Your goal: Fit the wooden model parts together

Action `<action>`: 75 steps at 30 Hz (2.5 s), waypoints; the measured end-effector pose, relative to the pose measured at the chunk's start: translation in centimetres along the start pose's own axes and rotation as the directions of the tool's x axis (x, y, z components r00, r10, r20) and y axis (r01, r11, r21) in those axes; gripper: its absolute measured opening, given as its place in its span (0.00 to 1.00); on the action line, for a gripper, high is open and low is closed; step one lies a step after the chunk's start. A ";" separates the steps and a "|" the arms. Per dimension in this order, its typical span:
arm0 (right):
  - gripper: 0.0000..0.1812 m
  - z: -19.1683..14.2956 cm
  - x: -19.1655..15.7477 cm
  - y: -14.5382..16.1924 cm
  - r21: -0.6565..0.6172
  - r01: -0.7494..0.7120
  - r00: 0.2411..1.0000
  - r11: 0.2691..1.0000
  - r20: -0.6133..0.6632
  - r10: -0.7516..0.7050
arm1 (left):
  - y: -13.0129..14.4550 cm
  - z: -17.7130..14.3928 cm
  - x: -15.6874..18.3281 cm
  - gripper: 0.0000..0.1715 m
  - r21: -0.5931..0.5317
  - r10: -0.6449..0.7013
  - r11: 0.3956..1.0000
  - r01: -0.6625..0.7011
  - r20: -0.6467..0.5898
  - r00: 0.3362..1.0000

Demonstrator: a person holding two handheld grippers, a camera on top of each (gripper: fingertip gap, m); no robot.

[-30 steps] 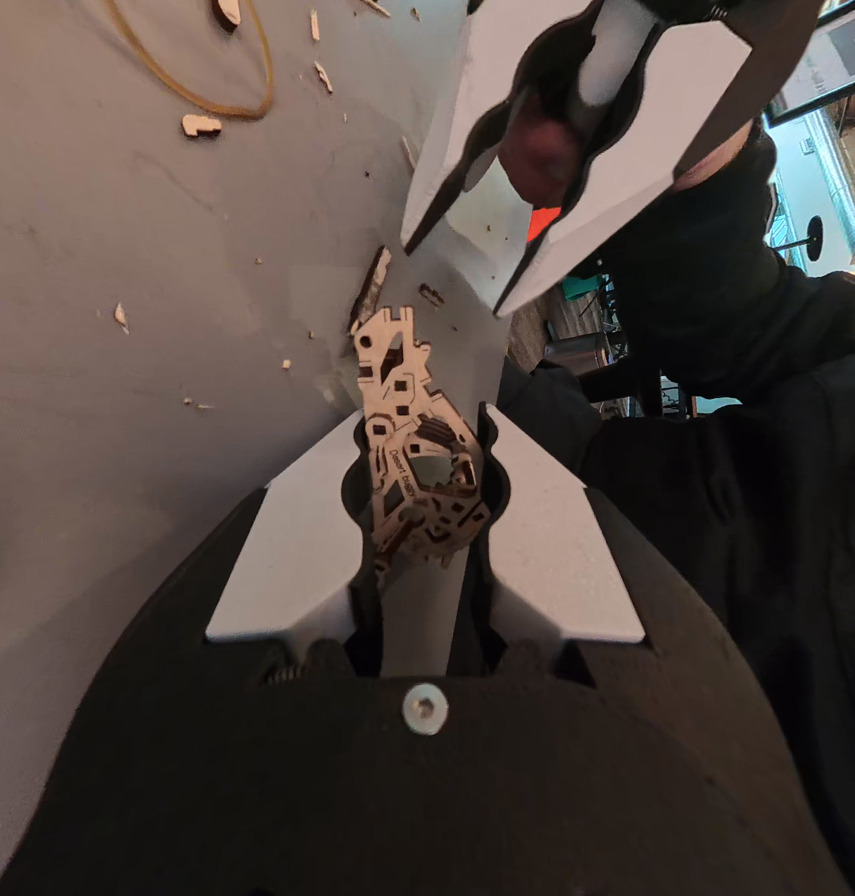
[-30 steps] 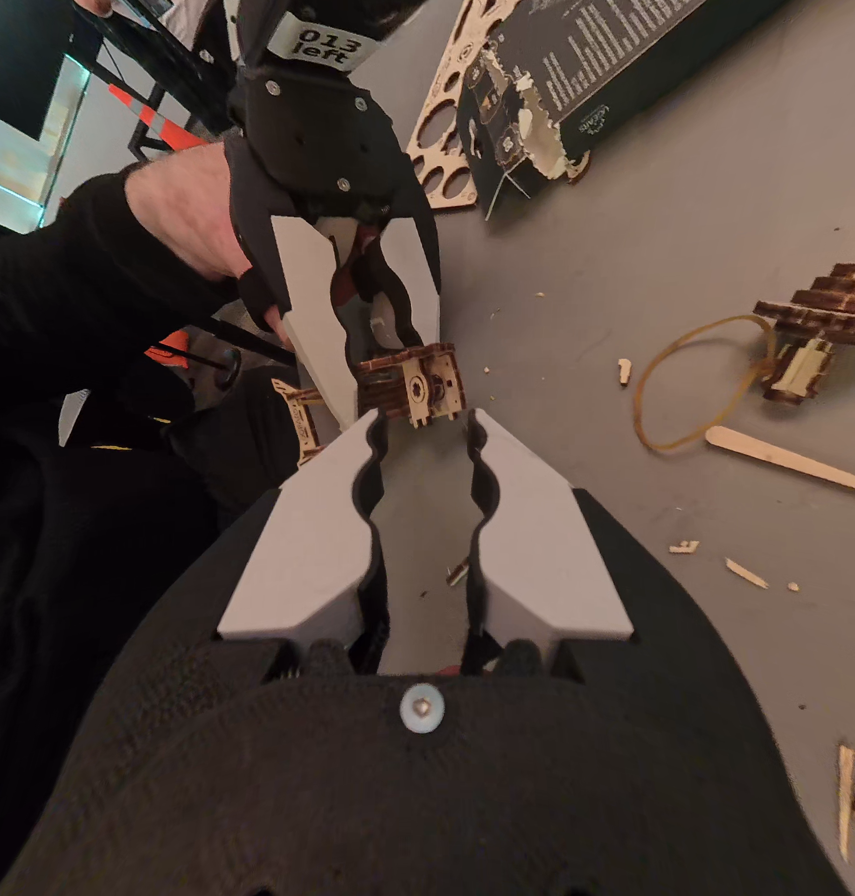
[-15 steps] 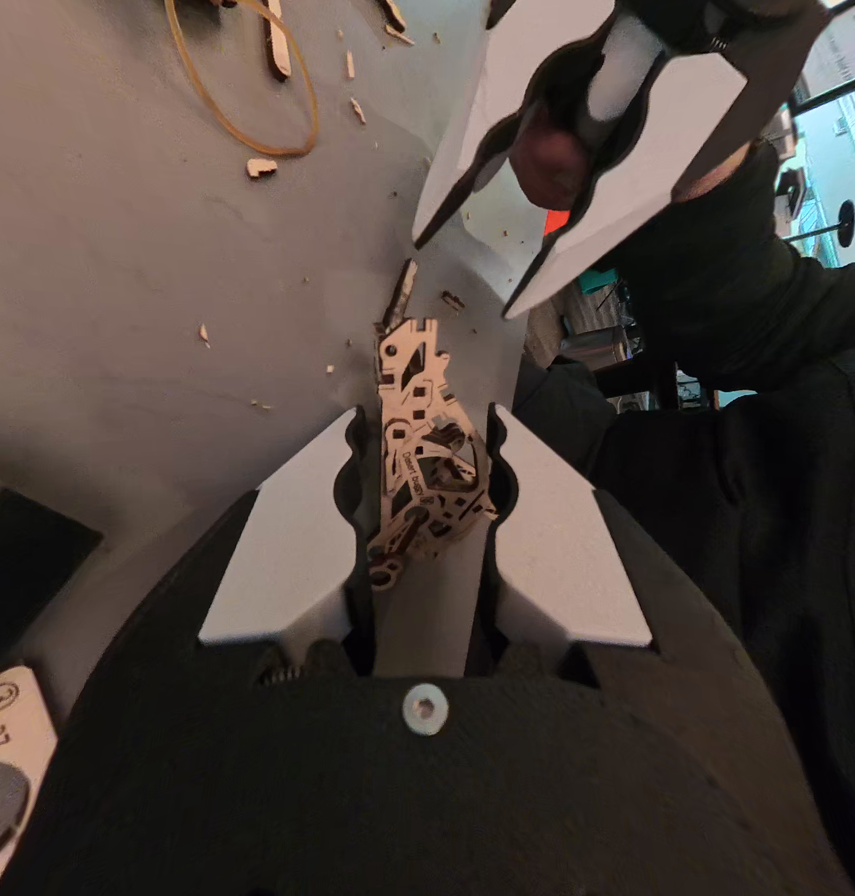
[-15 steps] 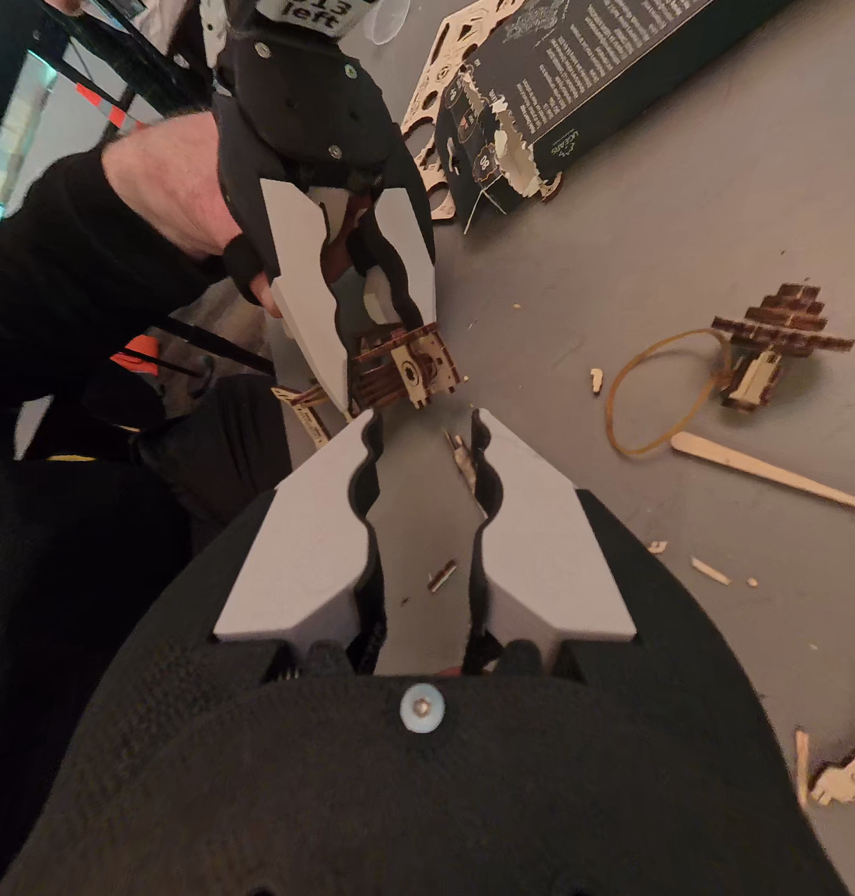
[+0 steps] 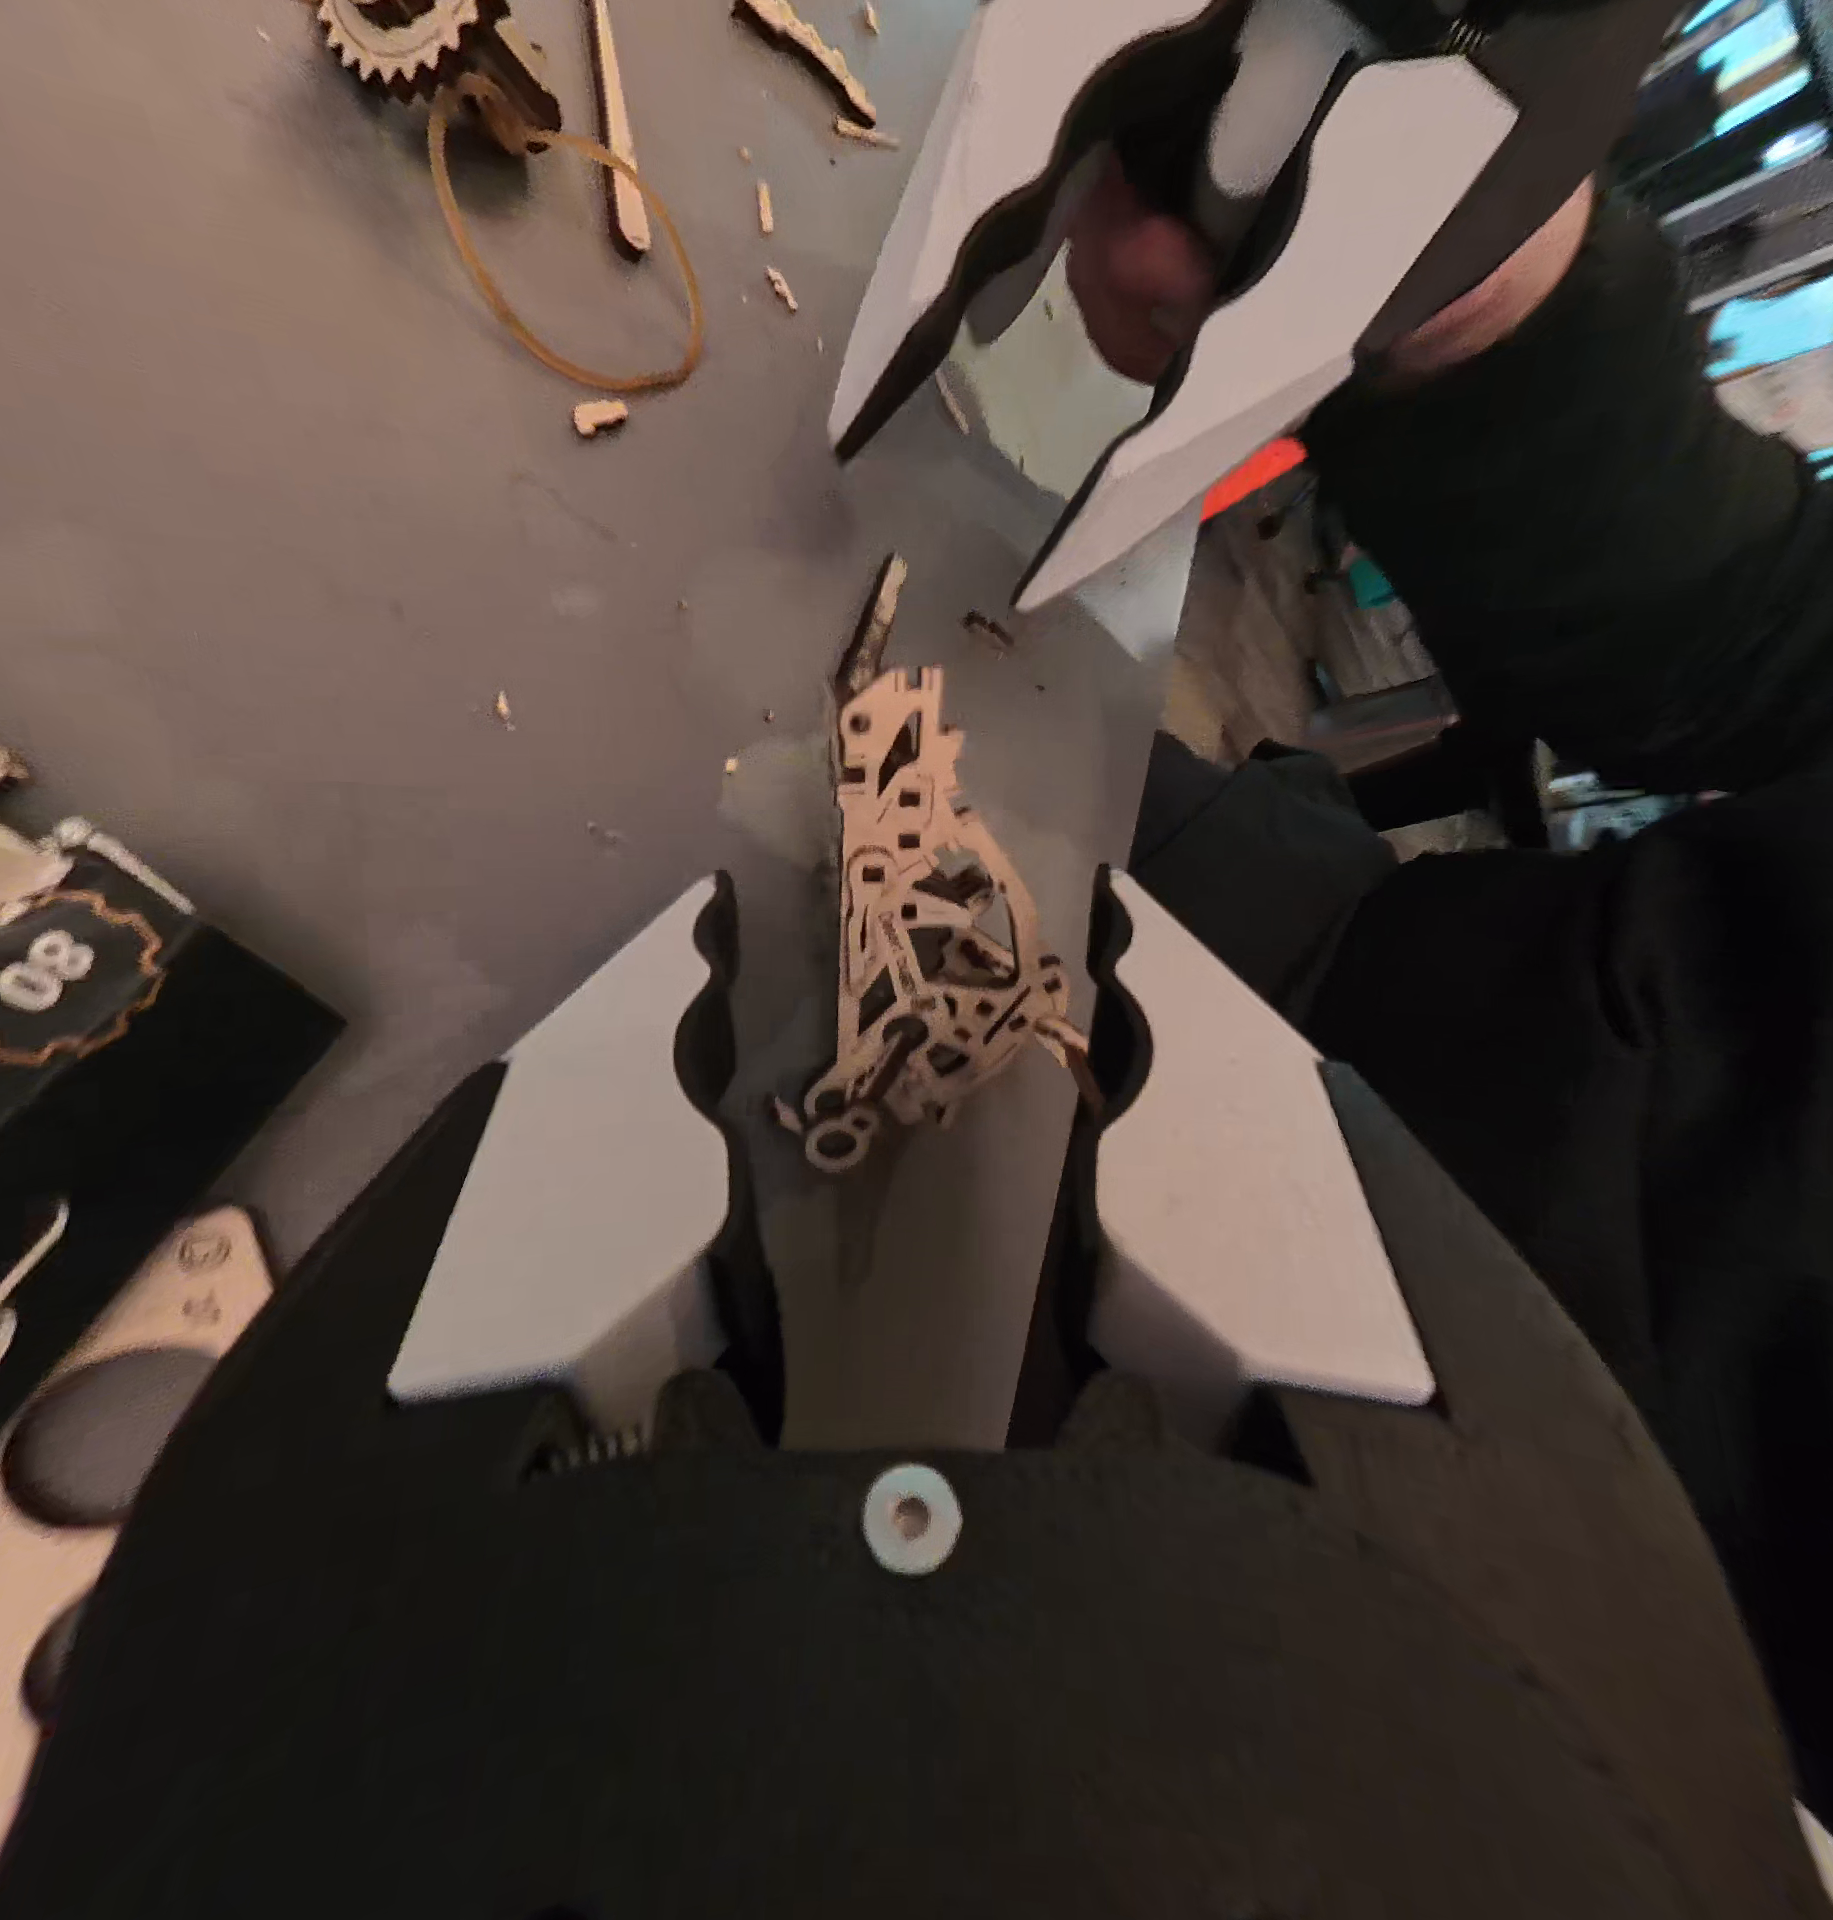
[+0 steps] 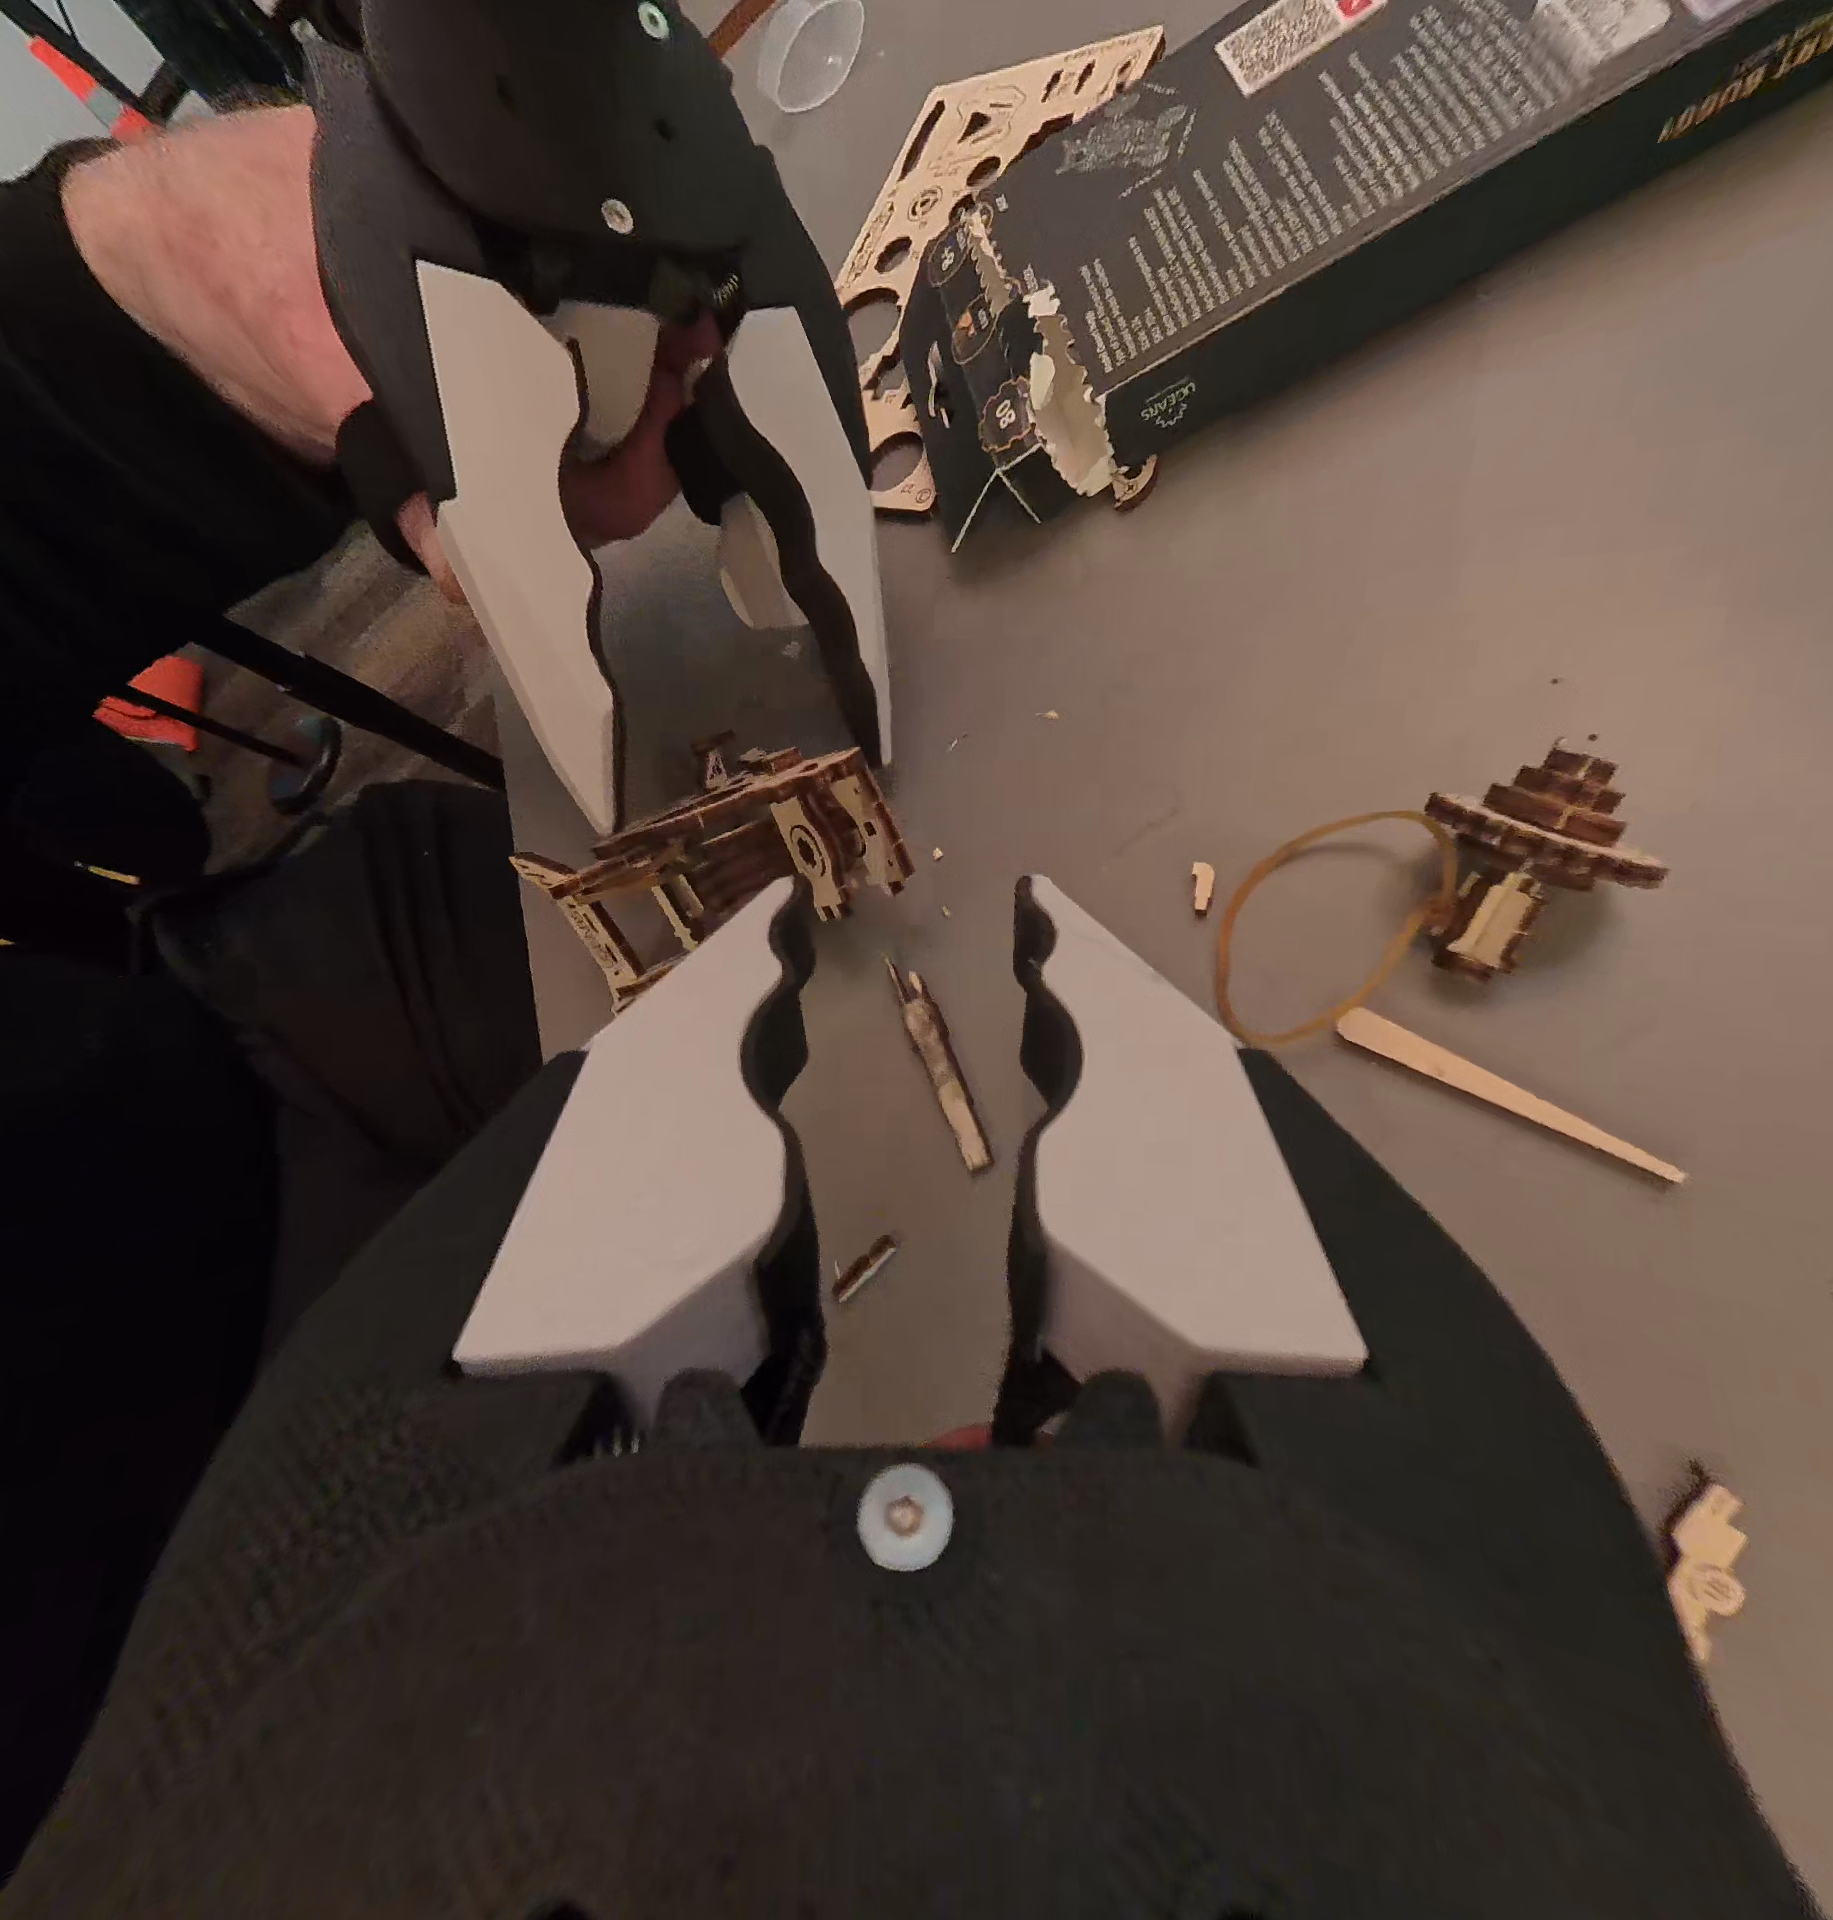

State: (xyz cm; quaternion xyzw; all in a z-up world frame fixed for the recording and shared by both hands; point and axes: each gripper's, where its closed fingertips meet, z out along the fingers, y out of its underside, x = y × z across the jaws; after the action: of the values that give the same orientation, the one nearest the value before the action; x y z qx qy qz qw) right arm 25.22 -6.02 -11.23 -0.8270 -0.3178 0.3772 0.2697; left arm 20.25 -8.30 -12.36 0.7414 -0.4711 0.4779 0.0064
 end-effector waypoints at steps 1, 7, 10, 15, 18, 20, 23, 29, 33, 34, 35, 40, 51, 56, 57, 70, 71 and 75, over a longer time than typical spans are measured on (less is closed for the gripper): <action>0.19 -0.2 -0.2 -0.2 0.008 0.026 1.000 1.000 0.001 -0.026 | 0.4 -0.4 0.1 0.38 -0.017 0.012 1.000 -0.011 0.021 1.000; 0.17 -0.9 -0.7 -1.3 -0.025 0.366 0.923 0.930 -0.121 -0.366 | 2.2 -3.2 1.8 0.32 0.011 0.114 0.993 -0.118 0.192 0.975; 0.13 -0.5 -1.9 -2.1 -0.084 0.580 0.796 0.810 -0.151 -0.586 | 3.6 -3.9 2.3 0.29 0.011 0.204 0.976 -0.219 0.322 0.925; 0.06 0.8 -1.4 -1.9 -0.381 0.839 0.368 0.388 -0.126 -0.921 | 5.9 -4.1 1.1 0.17 -0.208 0.420 0.905 -0.371 0.576 0.701; 0.08 1.5 -1.8 -1.9 -0.387 0.880 0.267 0.276 -0.079 -0.960 | 5.9 -3.4 1.1 0.17 -0.268 0.490 0.867 -0.420 0.609 0.623; 0.10 1.8 -2.0 -1.8 -0.392 0.897 0.193 0.202 -0.063 -0.979 | 5.6 -3.4 0.5 0.19 -0.282 0.501 0.859 -0.427 0.634 0.589; 0.11 2.1 -1.7 -1.7 -0.415 0.904 0.094 0.108 -0.055 -0.994 | 5.5 -2.8 0.0 0.20 -0.276 0.509 0.853 -0.444 0.632 0.584; 0.07 2.5 -1.5 -1.2 -0.433 0.901 0.022 0.014 0.013 -1.000 | 5.7 -2.2 -1.0 0.19 -0.265 0.505 0.857 -0.442 0.601 0.620; 0.02 2.7 -0.9 -1.1 -0.460 0.887 -0.013 -0.035 0.051 -0.999 | 5.5 -1.9 -1.3 0.19 -0.252 0.502 0.859 -0.446 0.586 0.636; 0.02 2.8 -0.8 -1.1 -0.459 0.887 -0.017 -0.043 0.060 -0.998 | 5.5 -1.8 -1.3 0.19 -0.249 0.503 0.858 -0.449 0.582 0.639; 0.01 2.9 -0.9 -0.9 -0.452 0.890 -0.017 -0.048 0.074 -0.997 | 5.5 -1.7 -1.2 0.18 -0.247 0.503 0.859 -0.449 0.575 0.645; 0.00 3.3 -1.0 -0.6 -0.443 0.896 0.035 -0.025 0.126 -0.991 | 5.6 -1.6 -1.2 0.17 -0.238 0.500 0.861 -0.449 0.556 0.664; 0.00 2.8 2.1 1.8 -0.490 0.810 0.489 0.323 0.259 -0.833 | 5.0 -2.6 -1.2 0.19 -0.165 0.448 0.886 -0.434 0.547 0.707; 0.00 2.6 3.1 2.7 -0.519 0.729 0.637 0.446 0.275 -0.720 | 4.6 -2.2 -1.4 0.20 -0.130 0.428 0.894 -0.429 0.532 0.730; 0.00 2.6 3.2 2.7 -0.520 0.720 0.648 0.459 0.270 -0.712 | 4.5 -2.1 -1.4 0.20 -0.124 0.425 0.895 -0.428 0.530 0.734; 0.09 1.7 3.9 2.9 -0.577 0.643 0.710 0.504 0.202 -0.675 | 3.6 -2.4 -1.3 0.24 -0.063 0.390 0.903 -0.424 0.534 0.750; 0.09 1.5 3.9 2.8 -0.576 0.642 0.709 0.507 0.192 -0.679 | 3.6 -2.4 -1.3 0.24 -0.063 0.389 0.904 -0.424 0.534 0.751; 0.10 0.0 3.9 2.0 -0.575 0.617 0.715 0.538 0.124 -0.688 | 3.7 -2.8 -1.3 0.24 -0.063 0.386 0.904 -0.423 0.549 0.741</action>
State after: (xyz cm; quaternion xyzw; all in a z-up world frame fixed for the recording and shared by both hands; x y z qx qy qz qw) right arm 27.86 -4.49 -14.37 -0.7090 -0.6851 0.0847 0.1441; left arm 15.53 -8.13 -13.38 0.7265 -0.5862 0.2499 -0.2573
